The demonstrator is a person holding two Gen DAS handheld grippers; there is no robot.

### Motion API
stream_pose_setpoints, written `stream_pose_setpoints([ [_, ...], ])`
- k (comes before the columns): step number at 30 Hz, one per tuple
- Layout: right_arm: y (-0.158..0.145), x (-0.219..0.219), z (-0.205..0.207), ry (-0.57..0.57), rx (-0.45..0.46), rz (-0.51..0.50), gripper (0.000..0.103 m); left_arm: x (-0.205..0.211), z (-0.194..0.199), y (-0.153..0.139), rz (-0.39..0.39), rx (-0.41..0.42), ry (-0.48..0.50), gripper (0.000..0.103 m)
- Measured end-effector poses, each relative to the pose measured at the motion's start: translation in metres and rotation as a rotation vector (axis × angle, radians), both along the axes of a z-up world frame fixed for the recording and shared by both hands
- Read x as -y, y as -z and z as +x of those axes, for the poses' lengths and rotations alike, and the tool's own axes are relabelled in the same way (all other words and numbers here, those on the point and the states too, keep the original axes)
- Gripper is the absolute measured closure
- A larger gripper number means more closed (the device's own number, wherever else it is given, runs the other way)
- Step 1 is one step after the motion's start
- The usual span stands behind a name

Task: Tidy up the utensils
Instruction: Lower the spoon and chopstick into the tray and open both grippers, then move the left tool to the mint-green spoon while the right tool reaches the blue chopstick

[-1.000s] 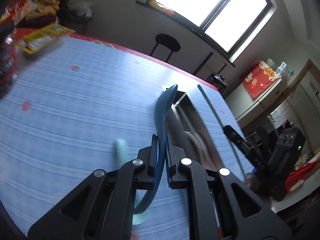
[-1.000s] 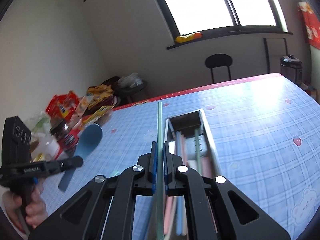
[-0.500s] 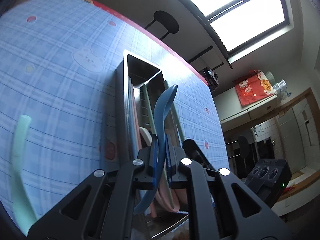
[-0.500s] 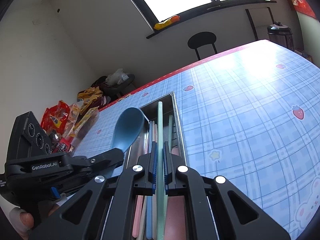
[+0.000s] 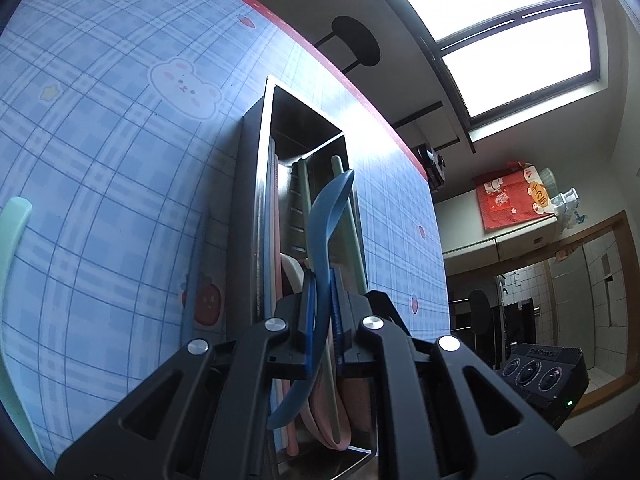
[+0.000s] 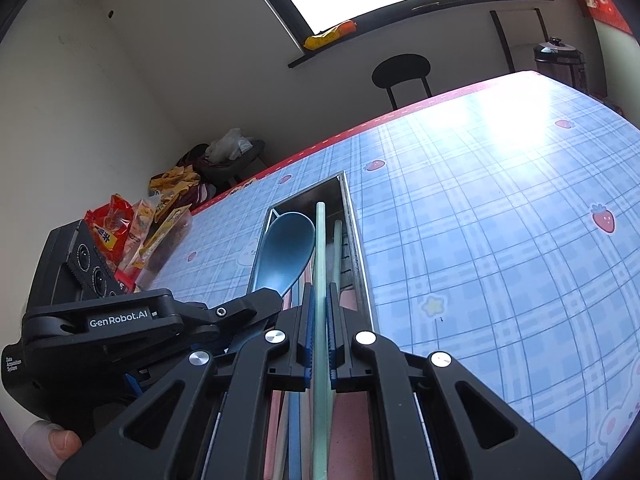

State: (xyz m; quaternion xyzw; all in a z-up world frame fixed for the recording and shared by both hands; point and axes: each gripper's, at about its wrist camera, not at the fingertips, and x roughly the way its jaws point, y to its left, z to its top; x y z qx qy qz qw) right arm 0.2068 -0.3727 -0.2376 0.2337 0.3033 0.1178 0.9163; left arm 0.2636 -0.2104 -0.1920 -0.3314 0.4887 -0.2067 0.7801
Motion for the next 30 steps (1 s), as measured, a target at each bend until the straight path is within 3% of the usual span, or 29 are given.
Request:
stream_pose_setpoints([
  [8, -0.003, 0.001, -0.002, 0.01, 0.004, 0.004, 0.092, -0.004, 0.002, -0.022, 0.043, 0.079, 0.001, 0.077],
  [10, -0.006, 0.003, -0.005, 0.011, 0.019, 0.007, 0.081, -0.008, 0.001, -0.036, 0.067, 0.126, 0.0, 0.07],
  [12, -0.012, 0.005, -0.011, 0.03, 0.048, 0.0, 0.053, -0.014, -0.003, -0.05, 0.101, 0.183, -0.005, 0.055],
  [14, -0.018, 0.007, -0.016, 0.053, 0.079, -0.01, 0.038, -0.024, -0.009, -0.063, 0.141, 0.238, -0.015, 0.045],
  [17, -0.025, 0.008, -0.023, 0.093, 0.104, -0.026, 0.02, -0.04, -0.018, -0.08, 0.229, 0.305, -0.02, 0.042],
  [23, -0.029, 0.009, -0.028, 0.098, 0.12, -0.027, 0.019, -0.085, -0.046, -0.096, 0.441, 0.415, -0.041, 0.042],
  [30, -0.036, -0.013, -0.04, 0.062, 0.169, -0.124, 0.02, -0.147, -0.081, -0.092, 0.515, 0.431, -0.055, 0.042],
])
